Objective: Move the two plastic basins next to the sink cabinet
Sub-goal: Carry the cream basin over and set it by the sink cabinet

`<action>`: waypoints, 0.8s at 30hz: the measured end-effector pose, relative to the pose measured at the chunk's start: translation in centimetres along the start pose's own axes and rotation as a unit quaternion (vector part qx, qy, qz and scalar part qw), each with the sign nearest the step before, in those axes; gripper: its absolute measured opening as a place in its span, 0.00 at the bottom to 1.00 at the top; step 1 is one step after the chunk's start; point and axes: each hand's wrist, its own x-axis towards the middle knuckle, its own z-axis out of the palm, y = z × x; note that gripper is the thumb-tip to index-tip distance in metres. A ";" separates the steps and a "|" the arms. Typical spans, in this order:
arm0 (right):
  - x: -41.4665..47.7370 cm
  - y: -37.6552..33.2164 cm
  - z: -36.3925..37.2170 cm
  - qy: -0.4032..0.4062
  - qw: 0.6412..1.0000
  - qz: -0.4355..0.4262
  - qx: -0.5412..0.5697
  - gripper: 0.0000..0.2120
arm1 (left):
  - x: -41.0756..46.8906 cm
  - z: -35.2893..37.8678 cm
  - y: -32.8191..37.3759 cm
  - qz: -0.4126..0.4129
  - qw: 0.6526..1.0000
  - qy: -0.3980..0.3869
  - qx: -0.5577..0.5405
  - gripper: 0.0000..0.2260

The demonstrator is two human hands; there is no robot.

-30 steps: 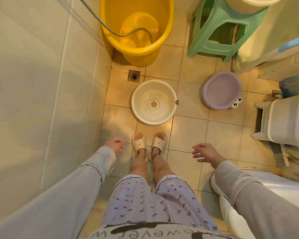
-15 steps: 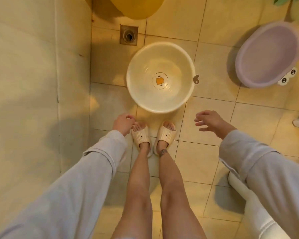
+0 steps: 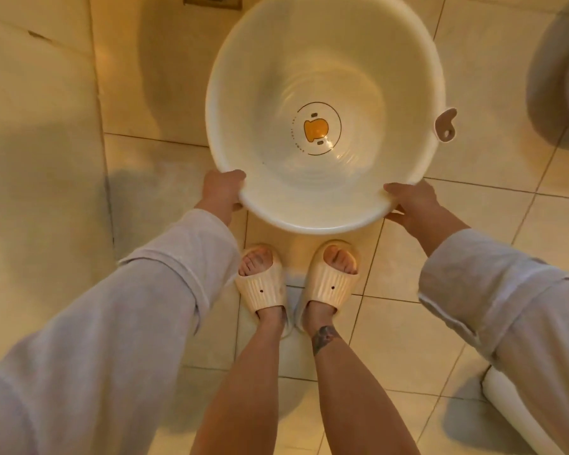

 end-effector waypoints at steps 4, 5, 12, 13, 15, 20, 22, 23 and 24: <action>-0.9 0.2 -0.9 -0.035 0.998 0.006 0.045 0.26 | -1.3 -1.0 -0.3 0.006 0.999 -0.038 -0.031 0.20; -1.7 0.1 -1.2 -0.040 0.998 0.012 0.050 0.26 | -2.0 -1.6 -0.4 0.008 0.999 -0.045 -0.027 0.20; -11.4 -1.1 -4.2 -0.062 0.992 0.079 0.082 0.19 | -12.0 -7.3 -1.7 -0.019 0.998 -0.049 -0.033 0.19; -13.4 -1.2 -4.7 -0.067 0.991 0.082 0.078 0.19 | -13.9 -8.4 -2.1 -0.028 0.998 -0.044 -0.040 0.19; -17.8 -1.3 -5.8 -0.079 0.992 0.074 0.073 0.20 | -17.8 -10.8 -2.8 -0.047 0.997 -0.038 -0.054 0.18; -30.2 -1.9 -9.7 -0.093 0.993 0.026 0.067 0.21 | -29.0 -16.6 -3.3 -0.046 0.995 -0.028 -0.083 0.18; -35.0 -2.2 -12.0 -0.103 0.992 0.005 0.079 0.20 | -33.8 -18.5 -3.1 -0.031 0.994 -0.034 -0.097 0.18; -37.1 -2.2 -13.2 -0.105 0.991 -0.006 0.086 0.20 | -36.1 -19.3 -2.8 -0.019 0.994 -0.039 -0.102 0.17; -39.1 -2.2 -14.4 -0.106 0.990 -0.015 0.093 0.21 | -38.3 -19.9 -2.6 -0.004 0.993 -0.045 -0.106 0.17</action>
